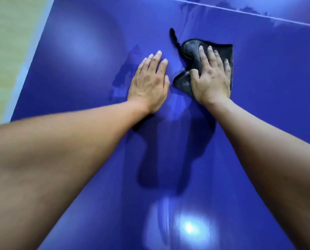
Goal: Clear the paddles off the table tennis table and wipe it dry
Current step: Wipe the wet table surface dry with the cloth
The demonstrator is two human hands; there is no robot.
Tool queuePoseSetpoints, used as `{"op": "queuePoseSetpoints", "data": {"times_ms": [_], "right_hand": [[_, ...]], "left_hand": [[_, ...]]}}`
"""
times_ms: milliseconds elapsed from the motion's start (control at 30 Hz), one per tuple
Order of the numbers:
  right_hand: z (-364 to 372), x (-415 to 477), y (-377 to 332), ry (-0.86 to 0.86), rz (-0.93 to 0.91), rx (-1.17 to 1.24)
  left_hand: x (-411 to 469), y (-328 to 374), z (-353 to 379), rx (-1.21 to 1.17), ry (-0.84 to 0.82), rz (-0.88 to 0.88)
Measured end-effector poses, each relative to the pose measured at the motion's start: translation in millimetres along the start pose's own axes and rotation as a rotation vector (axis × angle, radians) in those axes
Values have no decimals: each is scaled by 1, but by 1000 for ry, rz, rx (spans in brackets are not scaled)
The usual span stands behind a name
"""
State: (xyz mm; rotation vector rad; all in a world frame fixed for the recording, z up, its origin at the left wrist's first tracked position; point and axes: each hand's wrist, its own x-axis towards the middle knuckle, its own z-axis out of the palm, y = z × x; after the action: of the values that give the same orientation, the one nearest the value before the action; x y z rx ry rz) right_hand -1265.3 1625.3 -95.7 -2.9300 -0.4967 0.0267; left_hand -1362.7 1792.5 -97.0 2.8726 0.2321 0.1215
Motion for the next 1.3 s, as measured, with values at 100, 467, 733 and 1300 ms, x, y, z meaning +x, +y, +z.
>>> {"op": "queuePoseSetpoints", "data": {"times_ms": [100, 467, 733, 1300], "right_hand": [[2, -57, -8, 6, -29, 5], [-1, -299, -40, 13, -140, 92], [-6, -439, -64, -64, -169, 119], [5, -339, -89, -78, -250, 87]], "left_hand": [[-15, 4, -7, 25, 10, -44], [-248, 7, -14, 23, -10, 12], [-394, 10, -29, 24, -29, -38], [-218, -69, -54, -43, 60, -112]]}}
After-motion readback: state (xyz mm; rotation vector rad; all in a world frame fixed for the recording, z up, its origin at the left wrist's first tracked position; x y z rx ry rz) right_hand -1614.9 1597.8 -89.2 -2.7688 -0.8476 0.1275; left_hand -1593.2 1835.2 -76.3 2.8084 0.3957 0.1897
